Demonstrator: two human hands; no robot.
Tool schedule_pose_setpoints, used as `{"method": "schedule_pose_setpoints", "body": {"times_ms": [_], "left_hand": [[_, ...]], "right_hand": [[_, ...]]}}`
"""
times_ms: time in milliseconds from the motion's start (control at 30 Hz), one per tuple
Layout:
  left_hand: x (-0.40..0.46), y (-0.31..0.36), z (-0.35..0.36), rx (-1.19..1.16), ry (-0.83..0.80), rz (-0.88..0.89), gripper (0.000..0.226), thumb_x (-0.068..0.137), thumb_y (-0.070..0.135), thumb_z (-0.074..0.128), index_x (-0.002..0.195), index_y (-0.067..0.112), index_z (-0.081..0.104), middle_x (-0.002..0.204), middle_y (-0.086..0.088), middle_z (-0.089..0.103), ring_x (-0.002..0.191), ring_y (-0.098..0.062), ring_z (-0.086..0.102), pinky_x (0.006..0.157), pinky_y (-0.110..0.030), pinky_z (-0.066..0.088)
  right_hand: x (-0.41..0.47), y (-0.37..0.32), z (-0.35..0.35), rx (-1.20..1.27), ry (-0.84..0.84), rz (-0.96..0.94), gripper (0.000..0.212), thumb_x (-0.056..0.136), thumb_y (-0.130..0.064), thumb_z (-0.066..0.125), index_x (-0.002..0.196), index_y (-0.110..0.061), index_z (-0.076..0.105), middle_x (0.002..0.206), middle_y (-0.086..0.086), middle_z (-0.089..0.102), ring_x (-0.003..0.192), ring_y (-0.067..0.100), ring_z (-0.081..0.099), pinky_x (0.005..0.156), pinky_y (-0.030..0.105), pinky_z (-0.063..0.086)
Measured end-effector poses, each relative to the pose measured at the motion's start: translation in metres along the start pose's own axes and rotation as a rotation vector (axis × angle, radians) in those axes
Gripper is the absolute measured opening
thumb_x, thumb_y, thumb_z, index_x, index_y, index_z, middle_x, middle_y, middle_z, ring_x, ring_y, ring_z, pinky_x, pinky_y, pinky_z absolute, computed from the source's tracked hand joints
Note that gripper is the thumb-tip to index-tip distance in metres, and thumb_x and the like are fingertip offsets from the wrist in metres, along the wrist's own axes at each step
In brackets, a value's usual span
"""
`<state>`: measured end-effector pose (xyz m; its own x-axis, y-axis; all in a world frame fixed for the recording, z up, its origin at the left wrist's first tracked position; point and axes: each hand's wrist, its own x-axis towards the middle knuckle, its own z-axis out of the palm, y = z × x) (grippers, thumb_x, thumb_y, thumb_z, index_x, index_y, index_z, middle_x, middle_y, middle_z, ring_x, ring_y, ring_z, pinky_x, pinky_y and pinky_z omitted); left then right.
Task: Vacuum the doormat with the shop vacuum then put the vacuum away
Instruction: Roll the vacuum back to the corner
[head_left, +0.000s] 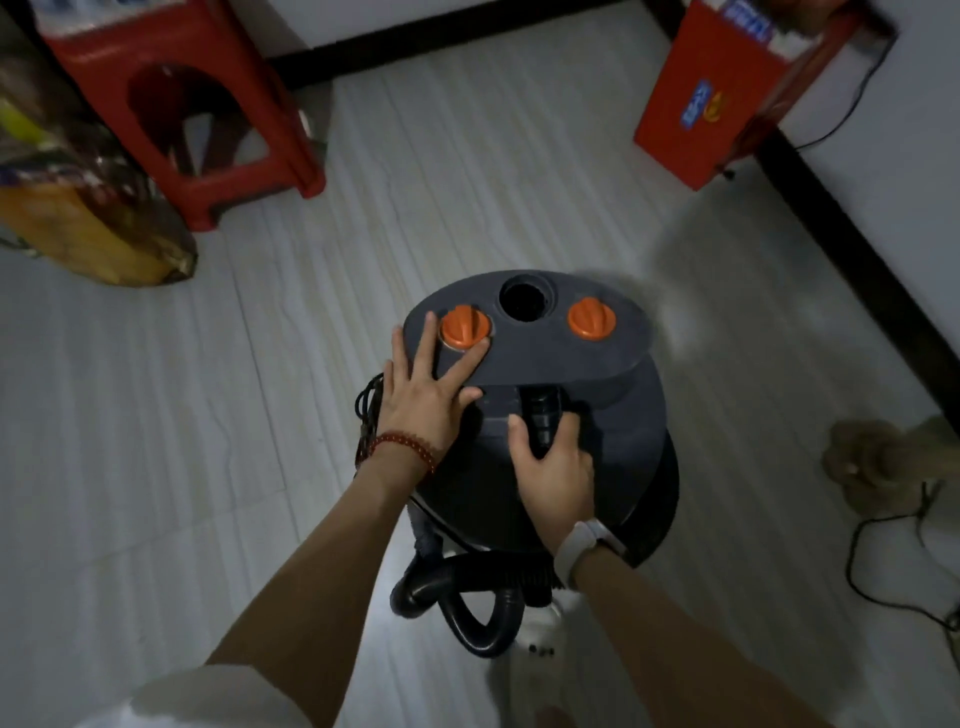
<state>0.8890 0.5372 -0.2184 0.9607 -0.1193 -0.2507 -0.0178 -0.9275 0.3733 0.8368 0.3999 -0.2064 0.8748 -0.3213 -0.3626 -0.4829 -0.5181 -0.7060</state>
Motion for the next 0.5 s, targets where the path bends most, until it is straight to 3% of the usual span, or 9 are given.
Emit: {"method": "schedule_pose_setpoints", "body": {"times_ms": [233,400,500], "left_hand": [[0.152,-0.007,-0.052,-0.179,-0.042,-0.01,0.054,0.096,0.037,0.039,0.143,0.044,0.014,0.157,0.003,-0.011,0.14,-0.036,-0.023,0.116,-0.046,0.004],[0.264,-0.016,-0.082,-0.254,-0.029,0.016,0.052,0.096,0.039,0.041,0.14,0.049,0.017,0.157,0.005,-0.009,0.14,-0.034,-0.022,0.116,-0.047,0.008],[0.336,-0.022,-0.103,-0.239,-0.018,0.043,0.053,0.095,0.037,0.044,0.14,0.048,0.02,0.157,0.003,-0.009,0.14,-0.037,-0.021,0.114,-0.05,0.013]], "right_hand": [[0.135,-0.077,0.019,0.03,0.106,-0.053,0.041,0.087,-0.043,0.056,0.104,-0.007,0.046,0.079,0.017,0.064,0.072,0.039,0.062,0.065,0.048,0.052],[0.236,-0.137,0.026,-0.036,0.101,-0.026,0.041,0.089,-0.047,0.05,0.106,-0.01,0.042,0.083,0.008,0.055,0.082,0.037,0.058,0.073,0.043,0.049],[0.299,-0.173,0.034,-0.045,0.138,-0.02,0.039,0.089,-0.046,0.051,0.102,-0.01,0.042,0.074,-0.002,0.048,0.076,0.032,0.056,0.069,0.04,0.048]]}}
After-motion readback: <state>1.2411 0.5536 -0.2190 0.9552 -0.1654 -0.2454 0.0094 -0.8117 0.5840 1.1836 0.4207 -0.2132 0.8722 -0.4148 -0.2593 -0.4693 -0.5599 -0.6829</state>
